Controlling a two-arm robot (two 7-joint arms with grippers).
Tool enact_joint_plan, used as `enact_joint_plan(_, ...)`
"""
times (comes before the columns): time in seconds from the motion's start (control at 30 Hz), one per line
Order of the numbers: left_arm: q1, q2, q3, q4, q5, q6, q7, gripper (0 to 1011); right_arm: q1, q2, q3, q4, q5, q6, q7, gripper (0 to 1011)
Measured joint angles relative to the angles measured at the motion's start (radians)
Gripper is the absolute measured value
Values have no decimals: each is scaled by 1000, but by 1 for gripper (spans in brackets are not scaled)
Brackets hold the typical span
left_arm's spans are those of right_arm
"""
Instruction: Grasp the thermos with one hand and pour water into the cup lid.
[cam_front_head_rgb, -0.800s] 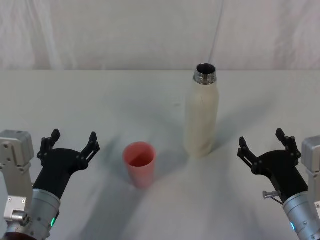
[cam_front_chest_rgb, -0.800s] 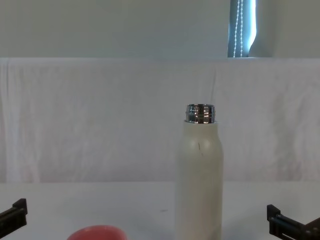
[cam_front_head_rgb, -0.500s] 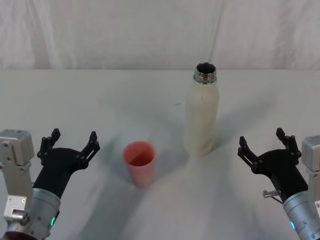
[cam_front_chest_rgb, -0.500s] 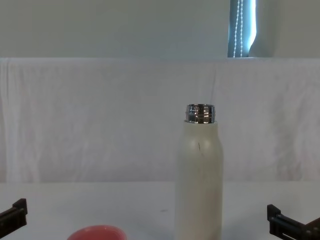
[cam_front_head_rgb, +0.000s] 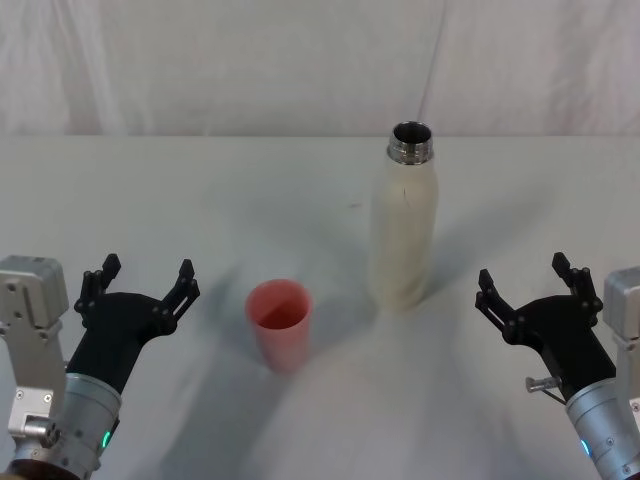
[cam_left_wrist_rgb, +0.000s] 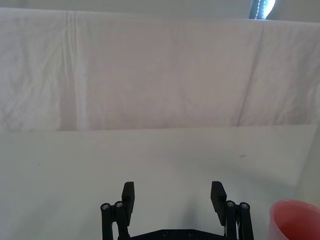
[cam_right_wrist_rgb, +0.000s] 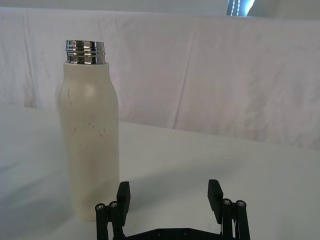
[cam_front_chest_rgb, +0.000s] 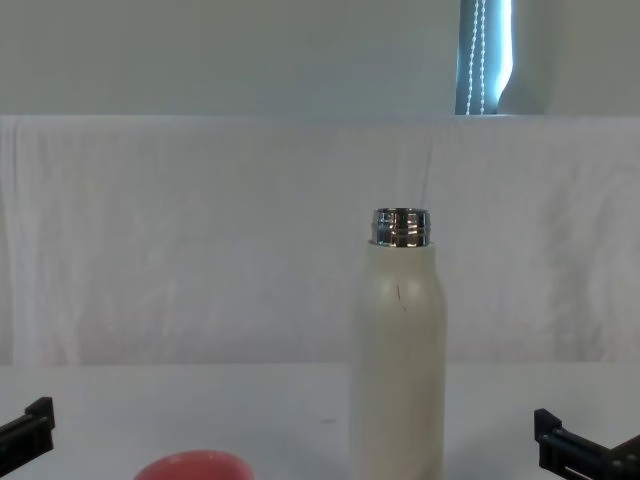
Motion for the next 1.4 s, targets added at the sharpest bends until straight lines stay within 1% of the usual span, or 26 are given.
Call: enact_joint_plan(1.4, 0, 0, 0, 0, 0, 0, 0, 1001, 0, 0, 0, 0, 0, 0, 0, 1001)
